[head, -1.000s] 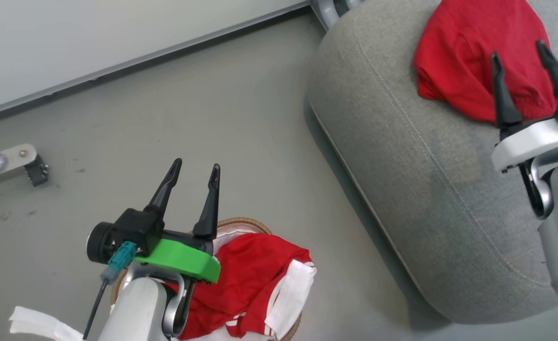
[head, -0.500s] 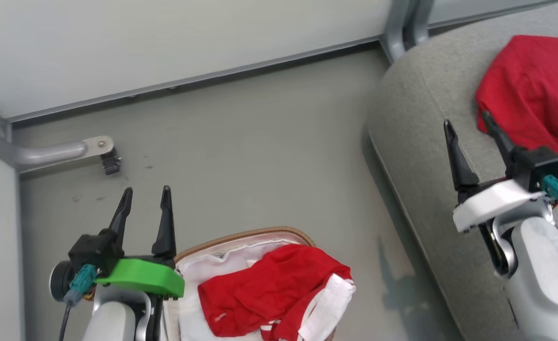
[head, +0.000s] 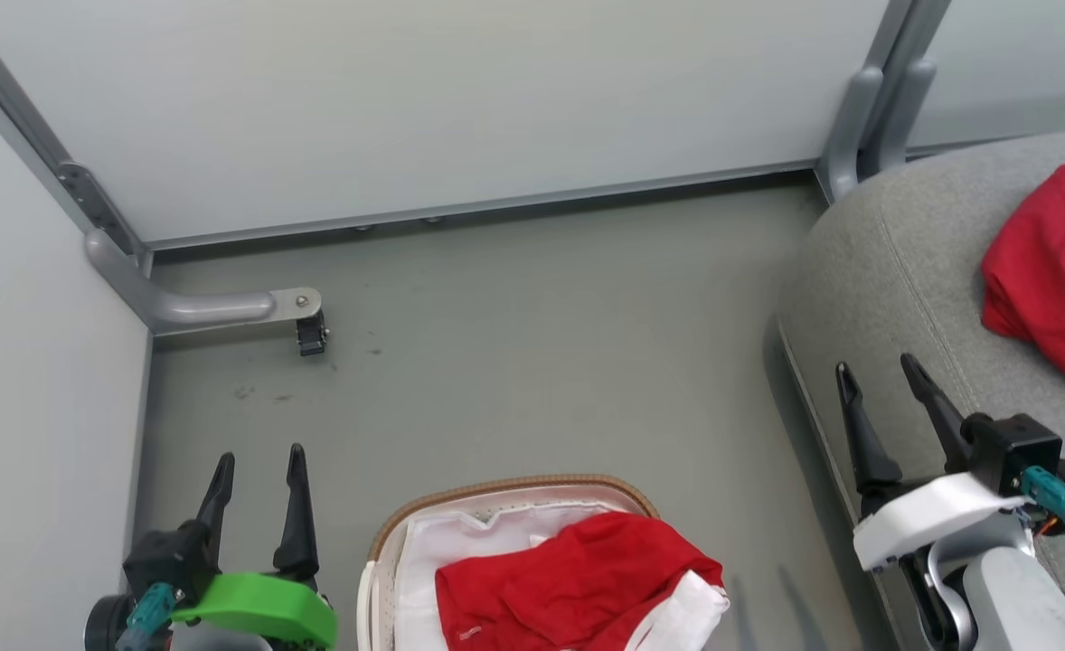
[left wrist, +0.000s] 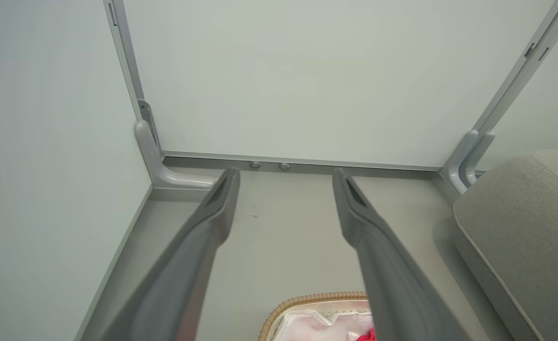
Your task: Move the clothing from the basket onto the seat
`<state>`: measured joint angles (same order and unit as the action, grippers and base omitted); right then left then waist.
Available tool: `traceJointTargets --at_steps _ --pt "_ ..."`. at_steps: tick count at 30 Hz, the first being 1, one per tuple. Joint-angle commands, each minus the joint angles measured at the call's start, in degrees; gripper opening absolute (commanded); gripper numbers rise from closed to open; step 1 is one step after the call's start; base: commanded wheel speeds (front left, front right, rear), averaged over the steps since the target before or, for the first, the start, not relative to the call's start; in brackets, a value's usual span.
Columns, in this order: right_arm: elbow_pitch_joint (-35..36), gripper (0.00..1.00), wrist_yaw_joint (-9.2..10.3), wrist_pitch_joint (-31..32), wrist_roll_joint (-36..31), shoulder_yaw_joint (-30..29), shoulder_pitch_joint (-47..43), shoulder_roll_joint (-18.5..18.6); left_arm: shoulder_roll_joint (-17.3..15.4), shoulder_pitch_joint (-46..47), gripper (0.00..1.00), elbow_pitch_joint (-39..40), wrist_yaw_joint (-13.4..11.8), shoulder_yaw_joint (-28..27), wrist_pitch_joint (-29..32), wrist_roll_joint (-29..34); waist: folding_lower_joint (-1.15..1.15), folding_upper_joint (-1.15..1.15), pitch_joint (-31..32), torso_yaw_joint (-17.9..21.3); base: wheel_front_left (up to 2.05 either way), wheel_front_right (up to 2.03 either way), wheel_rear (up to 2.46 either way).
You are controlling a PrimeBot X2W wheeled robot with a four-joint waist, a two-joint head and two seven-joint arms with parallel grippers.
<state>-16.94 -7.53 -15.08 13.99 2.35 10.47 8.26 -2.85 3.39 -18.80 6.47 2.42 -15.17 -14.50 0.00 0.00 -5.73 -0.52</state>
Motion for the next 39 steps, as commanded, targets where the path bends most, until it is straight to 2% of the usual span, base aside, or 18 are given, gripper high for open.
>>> traceJointTargets --at_steps 1,8,16,22,30,39 --pt "0.4 1.0 0.08 -0.1 -0.3 -0.2 -1.3 -0.1 -0.1 -1.4 1.0 -0.2 -0.6 -0.2 0.0 0.2 0.0 0.0 1.9 -1.6 0.0 0.0 0.0" --pt "0.8 1.0 0.08 -0.1 -0.8 -0.5 -3.8 -1.1 -0.1 -3.5 1.0 0.5 -0.4 -0.5 0.0 -1.3 0.0 0.0 2.4 -1.8 0.0 0.0 0.0" --pt "1.0 1.0 0.08 -0.1 -1.2 -0.2 -1.6 -1.2 -0.1 -1.7 1.0 -0.7 0.1 3.4 0.0 -1.7 0.0 0.0 -1.4 0.4 0.0 0.0 0.0" --pt "1.4 1.0 0.08 -0.1 -1.1 0.9 1.5 -1.7 -0.1 1.7 1.0 -4.5 0.6 8.9 0.0 -2.5 0.0 0.0 -7.0 3.7 0.0 0.0 0.0" --pt "2.9 1.0 0.07 -0.1 -1.0 1.5 6.1 -2.5 -0.2 10.6 1.0 -13.0 1.0 16.9 0.0 -3.3 0.0 0.0 -16.0 8.5 0.0 0.0 0.0" --pt "5.2 1.0 0.08 -0.1 -0.6 3.2 11.0 -3.9 -0.2 20.1 1.0 -22.2 1.0 21.8 0.0 -4.1 0.0 0.0 -25.9 12.8 0.0 0.0 0.0"
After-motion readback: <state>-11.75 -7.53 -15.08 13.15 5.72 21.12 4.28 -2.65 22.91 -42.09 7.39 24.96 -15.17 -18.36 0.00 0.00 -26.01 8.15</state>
